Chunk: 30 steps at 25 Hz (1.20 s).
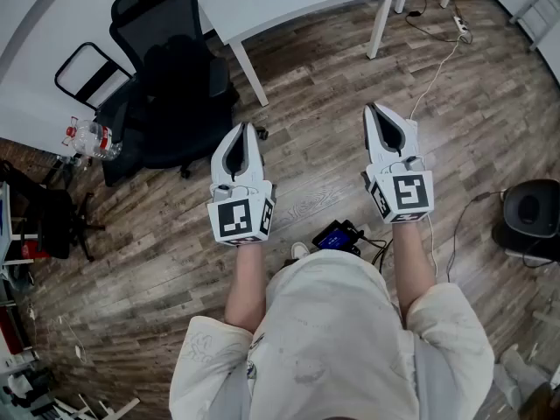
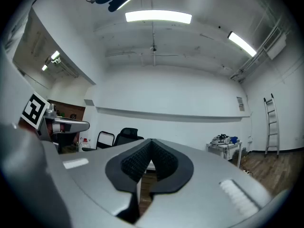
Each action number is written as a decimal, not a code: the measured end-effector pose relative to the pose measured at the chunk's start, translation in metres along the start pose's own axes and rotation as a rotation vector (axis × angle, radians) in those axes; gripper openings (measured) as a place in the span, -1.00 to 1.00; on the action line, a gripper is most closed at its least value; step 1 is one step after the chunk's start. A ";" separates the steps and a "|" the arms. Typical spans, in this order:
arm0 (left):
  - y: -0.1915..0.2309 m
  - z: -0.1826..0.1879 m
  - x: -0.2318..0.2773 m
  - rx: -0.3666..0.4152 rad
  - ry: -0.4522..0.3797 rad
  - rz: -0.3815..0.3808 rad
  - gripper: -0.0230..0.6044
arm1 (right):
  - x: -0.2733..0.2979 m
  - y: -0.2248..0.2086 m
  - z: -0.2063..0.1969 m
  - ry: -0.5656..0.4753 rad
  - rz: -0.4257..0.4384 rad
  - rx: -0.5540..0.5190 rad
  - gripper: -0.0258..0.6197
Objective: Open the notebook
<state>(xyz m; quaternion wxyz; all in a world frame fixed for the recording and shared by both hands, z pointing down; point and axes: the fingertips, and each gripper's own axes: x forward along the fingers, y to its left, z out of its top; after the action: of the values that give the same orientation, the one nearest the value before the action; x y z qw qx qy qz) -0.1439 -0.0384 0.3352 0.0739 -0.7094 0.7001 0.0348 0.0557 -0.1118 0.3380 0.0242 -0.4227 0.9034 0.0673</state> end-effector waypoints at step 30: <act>-0.004 -0.014 -0.005 0.006 0.041 -0.003 -0.87 | -0.005 0.001 -0.021 0.009 0.013 0.077 -0.91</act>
<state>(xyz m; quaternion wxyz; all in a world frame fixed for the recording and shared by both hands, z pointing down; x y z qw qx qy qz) -0.1404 -0.0356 0.3501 0.0616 -0.7107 0.7006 0.0180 0.0588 -0.1104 0.3593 0.0359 -0.4160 0.9081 0.0306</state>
